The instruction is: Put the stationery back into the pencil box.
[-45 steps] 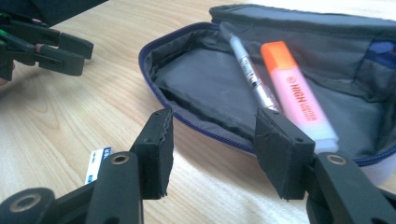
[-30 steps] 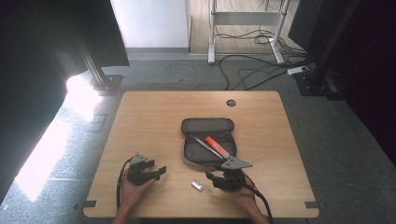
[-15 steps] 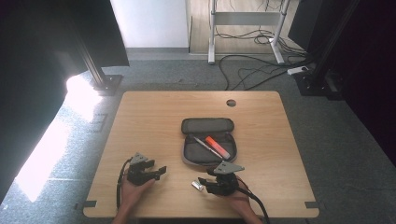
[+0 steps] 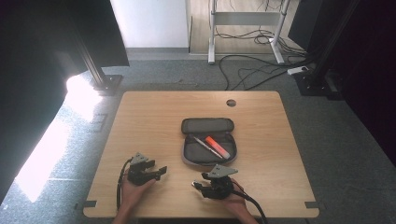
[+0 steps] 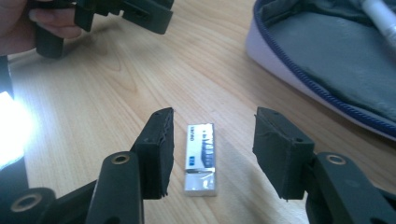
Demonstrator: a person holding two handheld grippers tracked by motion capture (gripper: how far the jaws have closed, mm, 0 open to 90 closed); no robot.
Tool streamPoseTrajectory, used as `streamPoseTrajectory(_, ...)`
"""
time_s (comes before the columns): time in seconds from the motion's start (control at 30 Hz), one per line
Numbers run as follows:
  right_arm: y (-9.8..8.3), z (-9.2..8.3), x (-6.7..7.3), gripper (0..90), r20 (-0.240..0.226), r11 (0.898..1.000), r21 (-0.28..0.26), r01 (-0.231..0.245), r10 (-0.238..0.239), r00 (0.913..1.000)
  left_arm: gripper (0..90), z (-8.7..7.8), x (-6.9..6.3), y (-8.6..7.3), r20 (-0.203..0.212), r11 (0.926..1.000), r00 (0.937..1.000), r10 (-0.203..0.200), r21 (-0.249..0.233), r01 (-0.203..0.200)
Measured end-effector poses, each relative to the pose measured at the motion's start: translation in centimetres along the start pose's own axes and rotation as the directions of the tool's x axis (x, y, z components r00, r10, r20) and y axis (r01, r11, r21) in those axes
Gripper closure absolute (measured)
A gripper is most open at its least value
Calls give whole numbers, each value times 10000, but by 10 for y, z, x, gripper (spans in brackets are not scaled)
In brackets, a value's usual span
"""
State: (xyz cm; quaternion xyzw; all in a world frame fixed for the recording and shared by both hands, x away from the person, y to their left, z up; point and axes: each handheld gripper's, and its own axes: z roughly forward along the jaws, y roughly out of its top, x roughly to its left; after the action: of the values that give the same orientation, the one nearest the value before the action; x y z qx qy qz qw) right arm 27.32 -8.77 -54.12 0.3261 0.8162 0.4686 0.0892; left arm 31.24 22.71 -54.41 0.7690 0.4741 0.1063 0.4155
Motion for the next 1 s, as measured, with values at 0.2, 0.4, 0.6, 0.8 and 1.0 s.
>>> streamPoseTrajectory(0.2, -1, 3, 4, 492, -57, 9996, 217, 152, -151, 9999, 322, -1, 0, 0, -8, 10000, 10000, -40, -19, 40)
streamPoseTrajectory(0.4, -2, 7, 8, 521, -114, 9970, 607, 470, -464, 9989, 322, 0, 1, 0, -21, 10000, 10000, -14, -12, 14)
streamPoseTrajectory(0.6, -4, 11, 11, 538, -14, 9949, 850, 551, -552, 9985, 322, -1, 1, 0, -36, 10000, 10000, -43, -20, 43)
streamPoseTrajectory(0.8, -4, 12, 12, 551, 62, 9930, 927, 733, -742, 9972, 322, -1, 1, 0, -27, 10000, 10000, -32, -8, 32)
streamPoseTrajectory(1.0, -5, 14, 14, 566, 122, 9900, 1106, 879, -898, 9959, 322, -1, 1, 0, -37, 10000, 10000, -22, -36, 22)
